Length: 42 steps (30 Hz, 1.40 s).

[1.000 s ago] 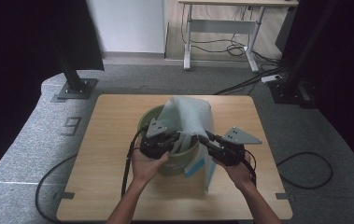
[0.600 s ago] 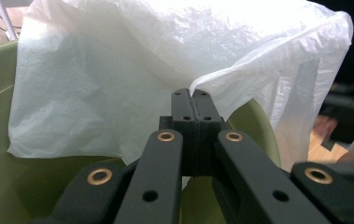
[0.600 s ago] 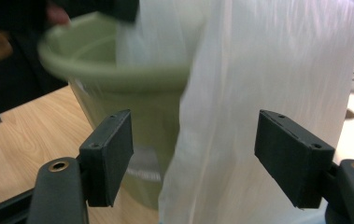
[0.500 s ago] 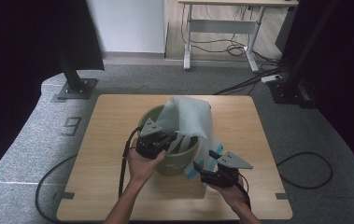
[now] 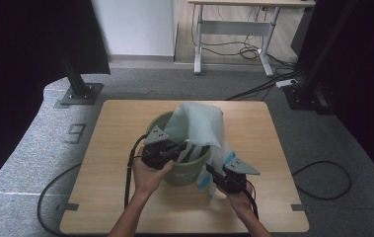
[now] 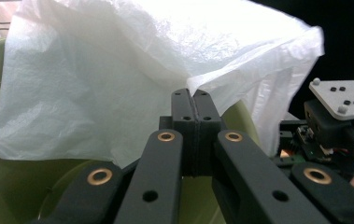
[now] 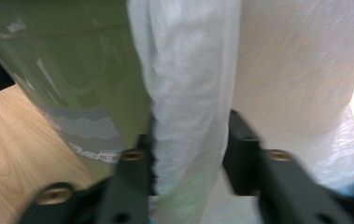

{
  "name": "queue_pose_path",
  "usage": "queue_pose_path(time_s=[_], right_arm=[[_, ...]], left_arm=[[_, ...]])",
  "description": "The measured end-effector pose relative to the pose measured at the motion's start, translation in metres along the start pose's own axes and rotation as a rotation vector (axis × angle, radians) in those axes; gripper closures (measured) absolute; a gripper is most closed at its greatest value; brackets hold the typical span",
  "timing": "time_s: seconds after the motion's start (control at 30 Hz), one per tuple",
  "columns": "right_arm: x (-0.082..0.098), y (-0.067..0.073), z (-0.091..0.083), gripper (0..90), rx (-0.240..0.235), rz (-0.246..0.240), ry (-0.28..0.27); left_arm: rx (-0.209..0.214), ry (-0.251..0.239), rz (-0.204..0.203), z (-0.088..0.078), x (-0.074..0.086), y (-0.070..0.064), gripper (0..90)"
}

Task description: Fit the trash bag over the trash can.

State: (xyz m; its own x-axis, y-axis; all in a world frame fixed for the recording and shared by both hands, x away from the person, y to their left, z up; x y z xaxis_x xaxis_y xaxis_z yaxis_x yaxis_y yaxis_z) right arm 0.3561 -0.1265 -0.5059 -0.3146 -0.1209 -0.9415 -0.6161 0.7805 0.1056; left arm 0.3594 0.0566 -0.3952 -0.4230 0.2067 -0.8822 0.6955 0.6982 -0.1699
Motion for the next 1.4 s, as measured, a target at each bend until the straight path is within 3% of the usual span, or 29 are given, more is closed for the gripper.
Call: queue_pose_path(time_s=[0.03, 0.1, 0.2, 0.27, 0.4, 0.5, 0.6, 0.7, 0.8, 0.83, 0.93, 1.07, 1.27, 1.4], right_arm=[[-0.004, -0.002, -0.005, 84.1, 0.005, -0.028, -0.016], [-0.01, -0.005, -0.011, 88.6, 0.013, -0.043, -0.032], [-0.018, -0.009, -0.021, 88.7, 0.025, -0.06, -0.047], [-0.033, -0.017, -0.037, 88.7, 0.056, -0.092, -0.077], [-0.05, -0.025, -0.05, 88.7, 0.095, -0.128, -0.09], [-0.077, -0.033, -0.064, 88.7, 0.131, -0.166, -0.123], [-0.091, -0.033, -0.07, 88.7, 0.135, -0.186, -0.148], [-0.116, -0.024, -0.077, 88.7, 0.119, -0.218, -0.186], [-0.128, -0.012, -0.076, 88.7, 0.095, -0.242, -0.192], [-0.131, -0.008, -0.074, 88.7, 0.086, -0.248, -0.187], [-0.135, -0.001, -0.069, 88.7, 0.069, -0.259, -0.177], [-0.138, 0.01, -0.058, 88.6, 0.048, -0.287, -0.146], [-0.133, 0.01, -0.044, 88.6, 0.027, -0.269, -0.109], [-0.129, 0.013, -0.039, 88.3, 0.012, -0.286, -0.092]], left_arm=[[0.007, -0.001, 0.004, -0.003, 0.0, -0.001, 89.6], [0.012, -0.002, 0.011, -0.008, 0.001, -0.001, 89.6], [0.007, -0.002, 0.015, -0.014, 0.004, 0.002, 89.6], [0.006, -0.001, 0.012, -0.017, 0.006, 0.004, 89.6], [-0.001, 0.004, 0.009, -0.023, 0.011, 0.01, 89.6], [-0.012, 0.002, 0.0, -0.03, 0.016, 0.016, 89.6], [-0.02, 0.008, 0.002, -0.033, 0.02, 0.02, 89.5], [-0.009, 0.004, 0.001, -0.041, 0.024, 0.026, 86.6], [-0.014, -0.004, 0.008, -0.043, 0.023, 0.025, 74.0], [-0.001, -0.032, 0.02, -0.044, 0.02, 0.021, 68.2], [0.014, -0.036, 0.036, -0.042, 0.017, 0.015, 54.0], [0.008, -0.053, 0.046, -0.038, 0.01, 0.007, 41.5], [-0.02, -0.082, 0.052, -0.029, -0.003, 0.001, 38.2], [-0.042, -0.094, 0.069, -0.025, -0.01, -0.001, 44.5]])
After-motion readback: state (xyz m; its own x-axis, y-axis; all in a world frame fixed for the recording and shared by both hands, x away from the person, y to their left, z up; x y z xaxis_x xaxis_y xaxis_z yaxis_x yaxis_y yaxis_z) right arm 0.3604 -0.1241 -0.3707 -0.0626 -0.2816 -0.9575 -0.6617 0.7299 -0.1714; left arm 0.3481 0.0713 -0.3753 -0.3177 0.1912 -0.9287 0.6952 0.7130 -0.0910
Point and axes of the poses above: each handheld gripper's, and its own axes: z roughly forward along the jaws, x roughly out of its underside, y roughly to its left, the point moved 6 cm from there along z, roughly forward along the jaws, and after that the axes turned 2 degrees about -x, right-handed, at the moved point
